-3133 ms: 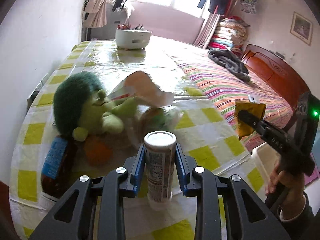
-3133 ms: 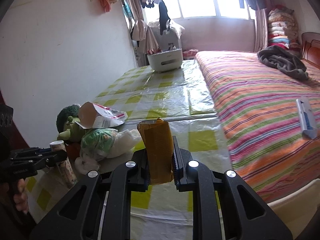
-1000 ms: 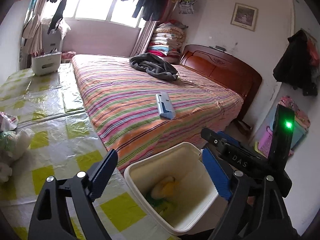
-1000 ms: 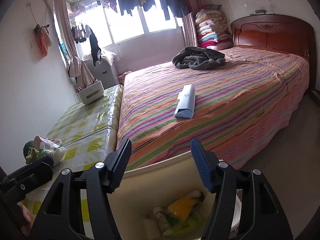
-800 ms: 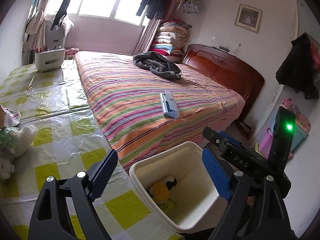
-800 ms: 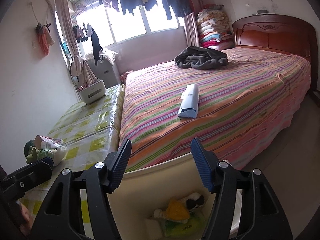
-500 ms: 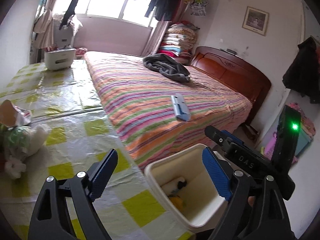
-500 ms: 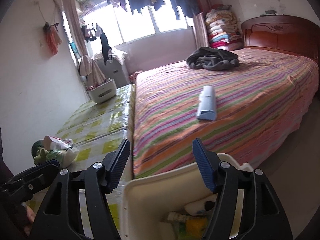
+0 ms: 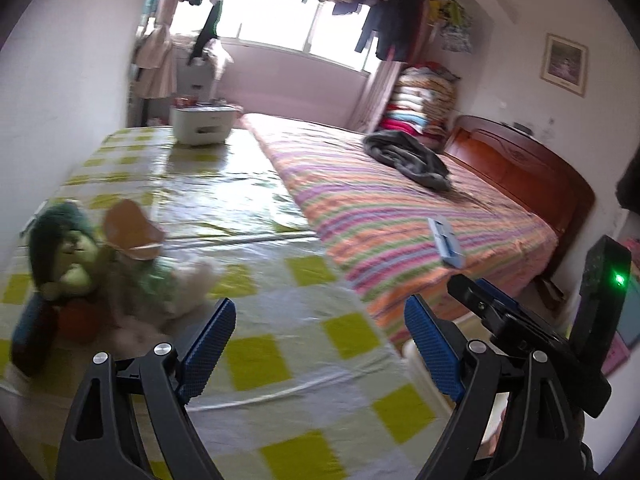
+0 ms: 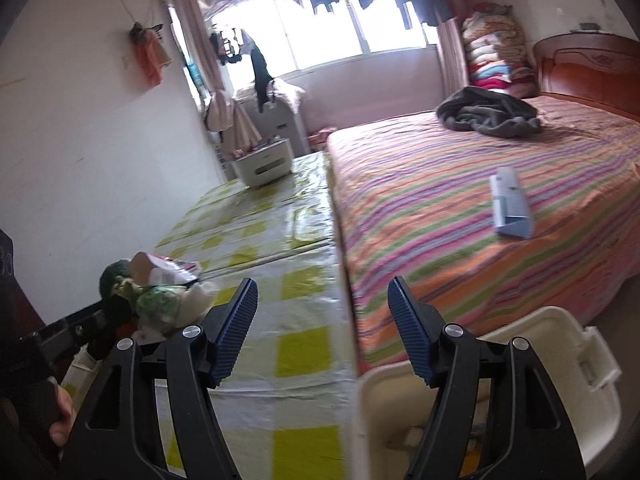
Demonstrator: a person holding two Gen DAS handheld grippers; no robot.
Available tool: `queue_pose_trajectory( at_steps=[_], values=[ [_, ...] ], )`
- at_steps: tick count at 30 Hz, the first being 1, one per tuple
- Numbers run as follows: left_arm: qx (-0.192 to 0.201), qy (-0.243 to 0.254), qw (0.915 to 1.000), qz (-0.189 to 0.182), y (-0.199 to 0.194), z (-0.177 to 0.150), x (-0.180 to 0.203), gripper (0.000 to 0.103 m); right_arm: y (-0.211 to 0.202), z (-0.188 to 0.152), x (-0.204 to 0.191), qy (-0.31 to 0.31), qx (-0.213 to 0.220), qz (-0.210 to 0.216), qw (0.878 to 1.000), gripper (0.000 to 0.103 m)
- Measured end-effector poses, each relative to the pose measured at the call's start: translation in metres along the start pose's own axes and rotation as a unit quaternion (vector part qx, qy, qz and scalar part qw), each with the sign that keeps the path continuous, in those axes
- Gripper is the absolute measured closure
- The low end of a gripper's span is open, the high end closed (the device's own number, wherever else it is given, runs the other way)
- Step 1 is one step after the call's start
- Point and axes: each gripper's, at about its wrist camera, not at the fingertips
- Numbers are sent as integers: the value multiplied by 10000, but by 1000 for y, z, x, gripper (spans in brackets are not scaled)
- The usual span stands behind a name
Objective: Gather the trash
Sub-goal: 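Move both open tools back toward the cluttered table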
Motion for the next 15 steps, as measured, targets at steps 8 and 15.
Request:
queue_pose_trajectory(
  at_steps=[8,15],
  values=[
    [20,-387,9976,568,-11,3,-61,19,29,-7,-45,-247,-200,470,9984,35],
    [58,-533,9920,1142,-23,2,-111,19,43,-15,-74,-433,-365,711,9959,35]
  ],
)
Point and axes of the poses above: each gripper's, at about its wrist camera, not at the fingertips, and y roughly the way its jaws point, x to its right, z to its top, and after that the axes turned 3 degrees about z, right-handed
